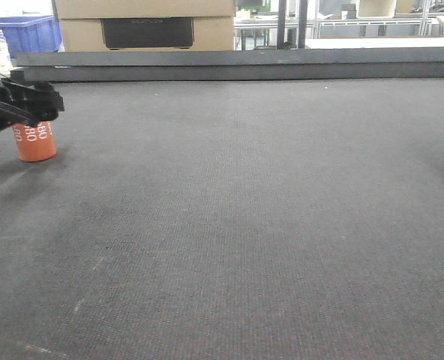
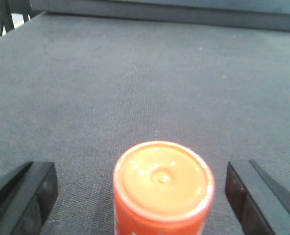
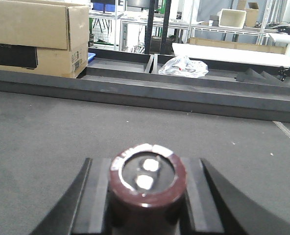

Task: Place cylindrical capacitor in blue bin on shelf
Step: 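Close the left gripper on the orange cylinder and lift it, then drive the base away from the table holding both cylinders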

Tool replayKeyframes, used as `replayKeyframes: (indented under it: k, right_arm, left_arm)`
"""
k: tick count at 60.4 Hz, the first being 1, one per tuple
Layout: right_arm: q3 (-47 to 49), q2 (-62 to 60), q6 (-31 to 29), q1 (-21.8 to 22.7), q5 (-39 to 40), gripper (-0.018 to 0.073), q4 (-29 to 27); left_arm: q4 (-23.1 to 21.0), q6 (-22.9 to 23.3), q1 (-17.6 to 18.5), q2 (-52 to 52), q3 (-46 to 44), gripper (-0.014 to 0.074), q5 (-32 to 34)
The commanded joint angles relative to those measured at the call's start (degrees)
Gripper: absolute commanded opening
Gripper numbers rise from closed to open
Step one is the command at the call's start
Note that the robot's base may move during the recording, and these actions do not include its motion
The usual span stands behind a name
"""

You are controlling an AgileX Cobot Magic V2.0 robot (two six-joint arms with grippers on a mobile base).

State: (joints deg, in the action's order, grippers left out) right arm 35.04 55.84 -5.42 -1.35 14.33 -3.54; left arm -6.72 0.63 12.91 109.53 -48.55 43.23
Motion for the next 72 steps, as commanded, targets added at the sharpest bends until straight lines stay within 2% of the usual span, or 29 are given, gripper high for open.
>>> replayKeyframes:
  k: [1,17,22,26,35,41,50,56,59,72]
  right_arm:
    - [0.2,-0.6,-0.1,0.3,0.8,0.0035,0.1]
    - [0.2,-0.6,-0.1,0.3,0.8,0.0035,0.1]
    - [0.2,-0.6,-0.1,0.3,0.7,0.0035,0.1]
    - [0.2,-0.6,-0.1,0.3,0.6,0.0035,0.1]
    - [0.2,-0.6,-0.1,0.3,0.3,0.0035,0.1]
    - [0.3,-0.6,-0.1,0.3,-0.3,0.0035,0.1]
    - [0.8,-0.6,-0.1,0.3,-2.6,0.0035,0.1]
    - [3.2,-0.6,-0.1,0.3,-10.2,0.0035,0.1]
    - [4.7,-0.6,-0.1,0.3,-13.3,0.0035,0.1]
    - [9.4,-1.2,-0.1,0.3,-19.4,0.0035,0.1]
  left_arm:
    - [-0.3,0.1,0.1,1.0,-1.1,0.0599,0.2]
    - [-0.3,0.1,0.1,4.0,-2.7,0.0599,-1.3]
    - [-0.3,0.1,0.1,4.0,-2.8,0.0568,-1.4]
    - [-0.3,0.1,0.1,4.0,-3.1,0.0472,-2.0]
    - [-0.3,0.1,0.1,2.3,-3.6,0.0106,-3.8]
    - [-0.3,0.1,0.1,-1.3,-3.6,-0.0111,-8.7]
    - [-0.3,0.1,0.1,-9.0,-3.7,-0.0111,-16.4]
    - [-0.1,0.1,0.1,-15.1,-3.7,-0.0111,-22.8]
    - [1.5,0.1,0.1,-18.4,-3.7,-0.0111,-26.3]
    - [3.6,0.1,0.1,-32.0,-3.7,-0.0111,-41.6]
